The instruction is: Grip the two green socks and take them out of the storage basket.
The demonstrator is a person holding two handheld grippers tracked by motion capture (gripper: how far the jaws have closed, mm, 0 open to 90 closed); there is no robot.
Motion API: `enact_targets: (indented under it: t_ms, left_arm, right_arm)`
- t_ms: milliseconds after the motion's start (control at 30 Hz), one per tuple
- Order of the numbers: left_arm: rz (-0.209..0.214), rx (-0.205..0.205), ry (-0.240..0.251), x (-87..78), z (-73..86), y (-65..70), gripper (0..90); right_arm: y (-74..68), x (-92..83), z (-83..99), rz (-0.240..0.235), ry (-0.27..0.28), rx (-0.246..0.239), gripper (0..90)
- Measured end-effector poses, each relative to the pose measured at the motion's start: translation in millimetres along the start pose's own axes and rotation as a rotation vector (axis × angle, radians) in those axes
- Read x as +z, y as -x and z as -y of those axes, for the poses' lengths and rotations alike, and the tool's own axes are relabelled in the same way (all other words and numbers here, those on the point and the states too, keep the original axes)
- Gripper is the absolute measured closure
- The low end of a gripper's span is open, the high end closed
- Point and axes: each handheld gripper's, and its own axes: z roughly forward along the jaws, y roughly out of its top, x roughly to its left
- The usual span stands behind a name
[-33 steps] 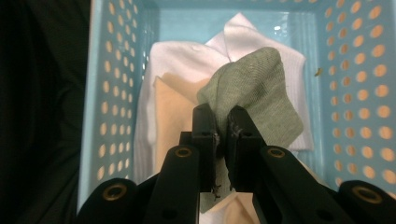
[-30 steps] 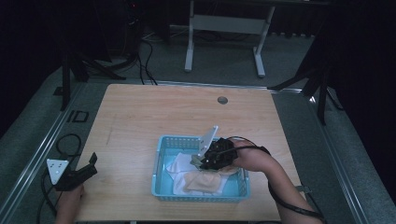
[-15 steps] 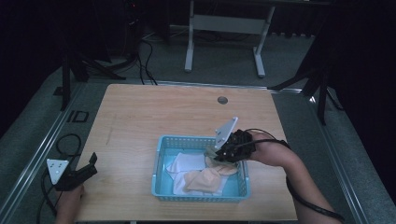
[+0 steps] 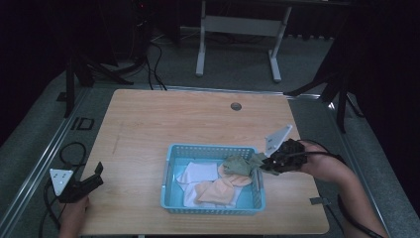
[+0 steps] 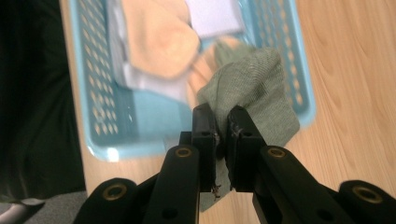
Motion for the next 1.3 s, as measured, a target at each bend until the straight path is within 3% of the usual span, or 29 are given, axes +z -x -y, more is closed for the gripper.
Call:
enact_targets:
  t_ms: [33,67,200,400,567,667,967,1300]
  left_arm:
    - [0.000,0.000,0.000,0.0,0.0,0.1,0.5]
    - [-0.001,0.001,0.001,-0.1,0.0,0.2,0.5]
    - [-0.003,0.004,-0.003,-0.1,0.0,0.4,0.5]
    - [-0.002,0.005,-0.004,0.1,0.0,0.3,0.5]
    - [-0.003,0.005,-0.004,0.1,0.0,0.4,0.5]
    - [-0.004,0.006,-0.003,0.0,0.0,0.4,0.5]
    - [-0.002,0.008,-0.001,-0.3,0.1,0.4,0.5]
    - [0.001,0.009,-0.002,-0.4,0.1,0.7,0.5]
  right_arm:
    - [2.4,-1.8,14.4,-0.001,0.001,0.030,82.9]
    - [2.4,-1.8,14.4,-0.001,0.001,0.030,82.9]
    - [6.7,-2.2,47.1,0.001,-0.003,0.098,83.0]
    - [6.8,-0.4,73.3,0.008,-0.027,0.143,82.9]
    - [3.9,3.6,92.9,0.022,-0.003,0.163,82.8]
    - [2.1,8.9,100.6,0.032,-0.004,0.172,82.8]
    - [-1.3,41.1,113.0,-0.016,-0.034,0.205,82.7]
    - [-11.5,77.9,127.2,-0.097,-0.069,0.243,81.5]
